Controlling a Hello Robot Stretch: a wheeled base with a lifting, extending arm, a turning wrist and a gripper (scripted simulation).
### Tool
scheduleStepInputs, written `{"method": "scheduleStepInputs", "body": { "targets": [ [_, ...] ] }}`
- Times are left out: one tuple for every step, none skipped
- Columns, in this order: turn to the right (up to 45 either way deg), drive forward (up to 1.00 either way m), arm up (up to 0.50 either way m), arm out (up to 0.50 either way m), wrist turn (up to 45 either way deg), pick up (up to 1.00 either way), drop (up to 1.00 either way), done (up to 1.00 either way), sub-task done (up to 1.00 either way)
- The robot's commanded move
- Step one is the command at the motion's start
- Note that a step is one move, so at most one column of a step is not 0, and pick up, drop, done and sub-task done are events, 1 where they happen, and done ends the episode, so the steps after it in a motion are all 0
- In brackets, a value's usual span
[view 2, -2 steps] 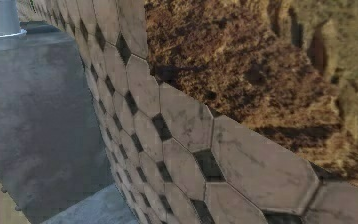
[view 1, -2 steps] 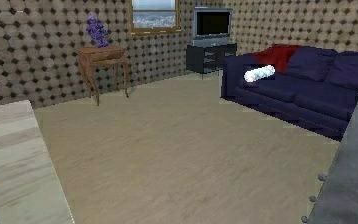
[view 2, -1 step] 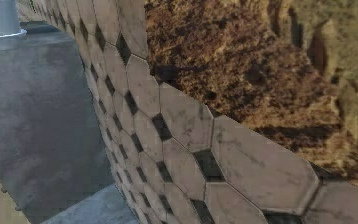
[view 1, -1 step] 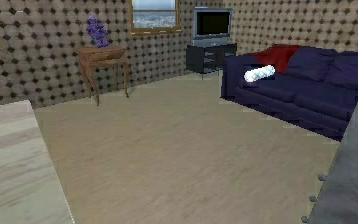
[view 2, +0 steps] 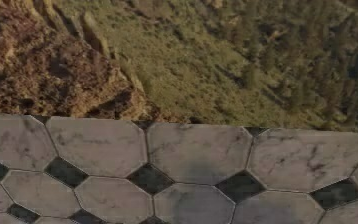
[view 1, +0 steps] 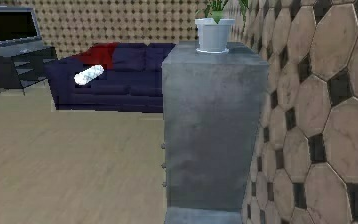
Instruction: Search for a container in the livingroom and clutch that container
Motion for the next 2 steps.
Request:
{"method": "scheduleStepInputs", "body": {
  "targets": [
    [21.0,0.0,0.0,0.0,0.0,0.0,0.0,0.0,0.0],
    [-45.0,0.0,0.0,0.0,0.0,0.0,0.0,0.0,0.0]
  ]
}}
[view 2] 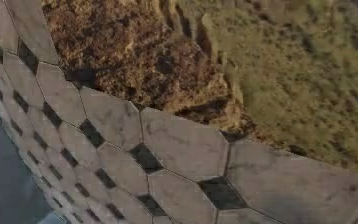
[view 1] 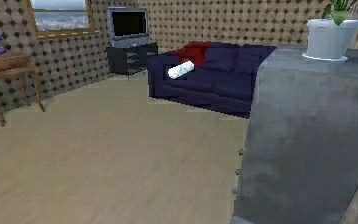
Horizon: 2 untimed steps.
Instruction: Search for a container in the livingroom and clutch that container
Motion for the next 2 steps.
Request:
{"method": "scheduleStepInputs", "body": {
  "targets": [
    [45.0,0.0,0.0,0.0,0.0,0.0,0.0,0.0,0.0],
    [-9.0,0.0,0.0,0.0,0.0,0.0,0.0,0.0,0.0]
  ]
}}
